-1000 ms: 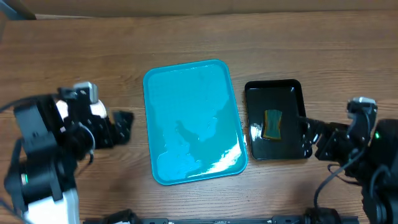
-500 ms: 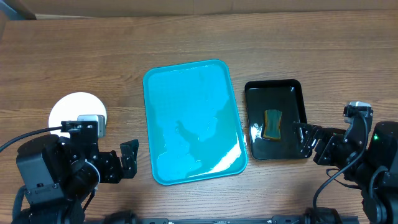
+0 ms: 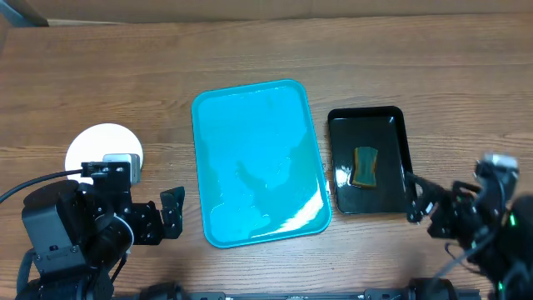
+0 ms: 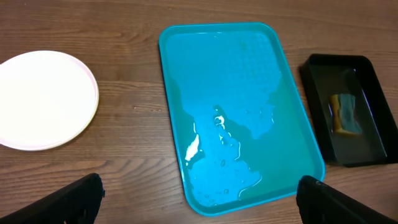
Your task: Clean dirty plates on tray and stack at the side
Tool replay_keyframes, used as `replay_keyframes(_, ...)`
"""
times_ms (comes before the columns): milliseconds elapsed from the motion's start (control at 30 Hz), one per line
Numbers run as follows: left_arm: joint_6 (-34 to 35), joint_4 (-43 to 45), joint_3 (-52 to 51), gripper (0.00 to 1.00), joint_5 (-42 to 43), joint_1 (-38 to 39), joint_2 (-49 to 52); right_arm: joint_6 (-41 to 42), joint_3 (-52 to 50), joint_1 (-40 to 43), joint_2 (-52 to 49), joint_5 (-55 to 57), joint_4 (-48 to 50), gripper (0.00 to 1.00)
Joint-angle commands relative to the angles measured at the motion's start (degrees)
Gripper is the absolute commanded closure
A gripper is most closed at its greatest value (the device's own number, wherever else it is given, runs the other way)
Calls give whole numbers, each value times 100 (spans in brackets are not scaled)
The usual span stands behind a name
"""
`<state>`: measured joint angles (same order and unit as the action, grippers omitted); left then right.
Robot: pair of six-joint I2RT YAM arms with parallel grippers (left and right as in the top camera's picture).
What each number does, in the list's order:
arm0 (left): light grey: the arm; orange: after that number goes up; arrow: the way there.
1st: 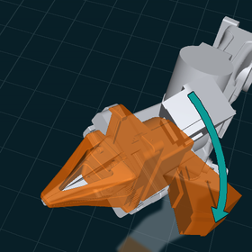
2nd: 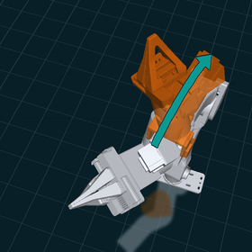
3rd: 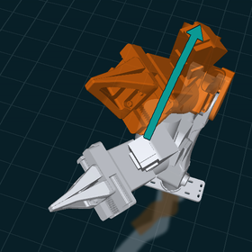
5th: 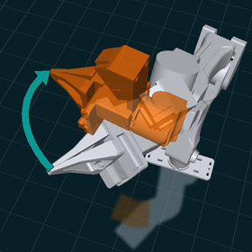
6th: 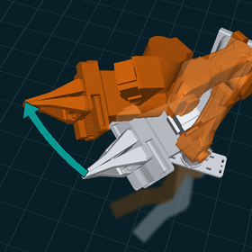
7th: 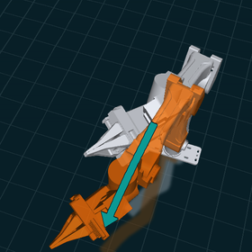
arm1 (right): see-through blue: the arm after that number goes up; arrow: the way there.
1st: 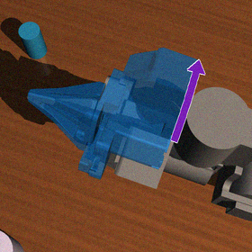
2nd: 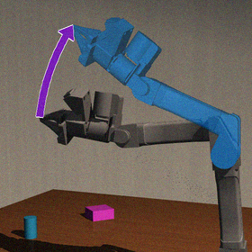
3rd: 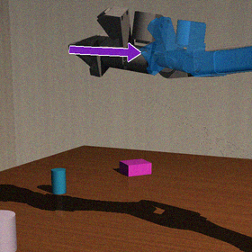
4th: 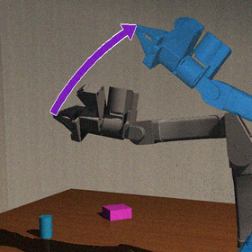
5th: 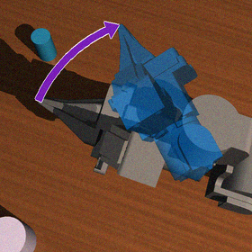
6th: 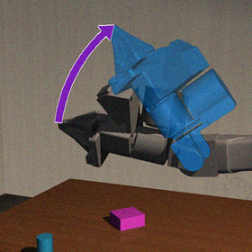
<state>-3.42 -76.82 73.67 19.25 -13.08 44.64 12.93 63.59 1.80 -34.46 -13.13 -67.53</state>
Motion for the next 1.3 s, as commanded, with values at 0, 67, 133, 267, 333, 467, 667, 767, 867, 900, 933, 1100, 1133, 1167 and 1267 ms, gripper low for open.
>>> replay_keyframes(0,-87,11,68,0,-35,37,2,-157,-105,-92,658,728,-131,0)
replay_keyframes(67,-87,11,68,0,-35,37,2,-166,-212,-146,872,870,-153,0)
replay_keyframes(133,-87,11,68,0,-35,37,2,-168,-442,-153,1145,981,129,0)
replay_keyframes(267,-87,11,68,0,-35,37,2,-166,-1300,-153,1764,988,1405,0)
replay_keyframes(333,-87,11,68,0,-35,35,2,-166,-1904,-153,2138,988,1923,0)
replay_keyframes(467,-87,11,68,0,-35,35,2,-166,-2900,-153,2719,988,2341,0)
replay_keyframes(667,-87,11,68,0,-35,37,2,-94,-4454,-153,3445,916,3733,0)
replay_keyframes(767,-87,11,68,0,-35,37,2,-68,-4999,-153,3429,896,4345,0)
replay_keyframes(867,-87,11,68,0,-35,37,2,-72,-5469,-155,3429,739,5047,0)
replay_keyframes(900,-87,11,68,0,-35,35,2,-72,-5624,-153,3429,688,5254,0)
replay_keyframes(933,-87,11,68,0,-35,37,2,-72,-5855,-153,3429,623,5528,0)
replay_keyframes(1100,-87,11,68,0,-35,37,2,-85,-6314,-155,3429,616,6461,0)
replay_keyframes(1133,-87,11,68,0,-35,37,2,-79,-6314,-153,3429,632,6496,0)
replay_keyframes(1167,-87,11,68,0,-35,37,2,-79,-6317,-173,3429,621,6481,0)
replay_keyframes(1267,-87,11,68,0,-35,37,2,-79,-6317,-256,3429,621,6360,0)
